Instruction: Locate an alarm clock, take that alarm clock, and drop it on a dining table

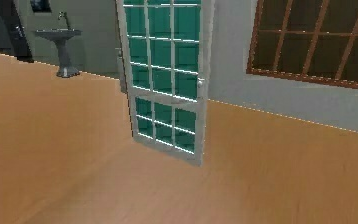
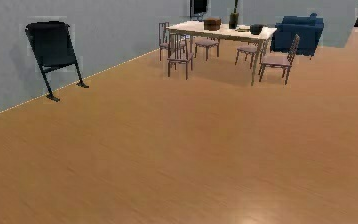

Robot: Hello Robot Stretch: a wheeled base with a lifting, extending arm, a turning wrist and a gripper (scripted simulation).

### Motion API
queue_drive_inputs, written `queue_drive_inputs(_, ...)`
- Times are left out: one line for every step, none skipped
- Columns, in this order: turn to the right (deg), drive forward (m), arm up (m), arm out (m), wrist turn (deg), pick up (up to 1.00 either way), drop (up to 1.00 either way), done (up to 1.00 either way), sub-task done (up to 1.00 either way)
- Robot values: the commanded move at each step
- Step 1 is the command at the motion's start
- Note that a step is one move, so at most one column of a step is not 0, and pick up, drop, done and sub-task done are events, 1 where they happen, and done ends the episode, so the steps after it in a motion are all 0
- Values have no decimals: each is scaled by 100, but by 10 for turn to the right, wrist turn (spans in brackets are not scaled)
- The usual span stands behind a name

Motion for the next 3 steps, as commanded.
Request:
queue_drive_inputs(-90, 0, 0, 0, 0, 0, 0, 0, 0)
queue_drive_inputs(0, 35, 0, 0, 0, 0, 0, 0, 0)
queue_drive_inputs(-30, 0, 0, 0, 0, 0, 0, 0, 0)
